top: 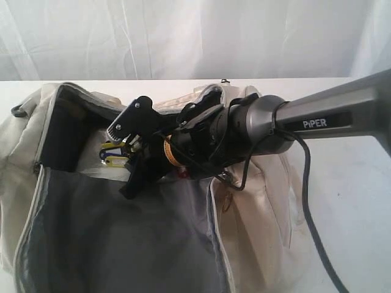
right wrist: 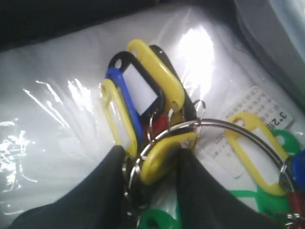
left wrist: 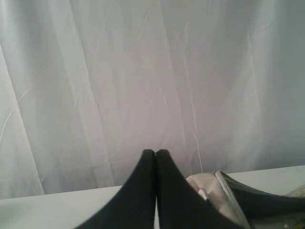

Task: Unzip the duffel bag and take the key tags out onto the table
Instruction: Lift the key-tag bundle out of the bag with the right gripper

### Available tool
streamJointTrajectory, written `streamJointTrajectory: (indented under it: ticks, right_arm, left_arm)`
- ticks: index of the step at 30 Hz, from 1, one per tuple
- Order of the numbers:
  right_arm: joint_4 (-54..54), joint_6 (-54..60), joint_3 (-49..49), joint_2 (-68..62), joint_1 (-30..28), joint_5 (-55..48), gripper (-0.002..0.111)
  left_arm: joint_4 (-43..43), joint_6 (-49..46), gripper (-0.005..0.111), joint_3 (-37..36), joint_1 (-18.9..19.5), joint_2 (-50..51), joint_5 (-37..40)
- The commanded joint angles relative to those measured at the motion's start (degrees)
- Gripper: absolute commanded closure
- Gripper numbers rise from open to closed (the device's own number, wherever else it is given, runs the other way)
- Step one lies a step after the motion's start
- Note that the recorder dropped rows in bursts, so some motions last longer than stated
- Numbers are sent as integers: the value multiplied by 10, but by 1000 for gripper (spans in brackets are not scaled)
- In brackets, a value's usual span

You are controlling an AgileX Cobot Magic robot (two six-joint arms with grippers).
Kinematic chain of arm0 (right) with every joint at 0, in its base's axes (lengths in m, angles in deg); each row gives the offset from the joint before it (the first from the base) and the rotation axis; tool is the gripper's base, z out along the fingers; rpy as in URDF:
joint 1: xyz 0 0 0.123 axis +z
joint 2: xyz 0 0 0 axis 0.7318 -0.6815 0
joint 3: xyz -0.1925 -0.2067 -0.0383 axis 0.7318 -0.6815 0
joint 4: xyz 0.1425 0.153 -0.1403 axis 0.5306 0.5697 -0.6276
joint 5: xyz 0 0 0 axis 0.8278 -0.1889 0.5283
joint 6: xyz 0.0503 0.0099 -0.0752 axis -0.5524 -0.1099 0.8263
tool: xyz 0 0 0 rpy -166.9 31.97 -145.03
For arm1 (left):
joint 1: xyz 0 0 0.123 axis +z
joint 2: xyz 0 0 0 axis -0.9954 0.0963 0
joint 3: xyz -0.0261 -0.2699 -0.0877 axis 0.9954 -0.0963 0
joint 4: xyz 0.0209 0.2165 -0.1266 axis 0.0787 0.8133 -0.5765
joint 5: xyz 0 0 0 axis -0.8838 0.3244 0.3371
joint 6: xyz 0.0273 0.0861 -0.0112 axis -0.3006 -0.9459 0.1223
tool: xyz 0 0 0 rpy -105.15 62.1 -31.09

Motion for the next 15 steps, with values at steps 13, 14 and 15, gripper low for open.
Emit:
streamJointTrajectory:
  ticks: [13, 14, 15]
  right_arm:
    - [-21, 1, -10, 113, -8, -70, 108]
    - [-21, 1, -10, 120, -8, -70, 108]
    - [-21, 1, -10, 127, -8, -70, 108]
  left_arm:
    - [17, 1, 107, -2, 3, -3, -1]
    - [17, 1, 107, -2, 3, -3, -1]
    - [17, 1, 107, -2, 3, -3, -1]
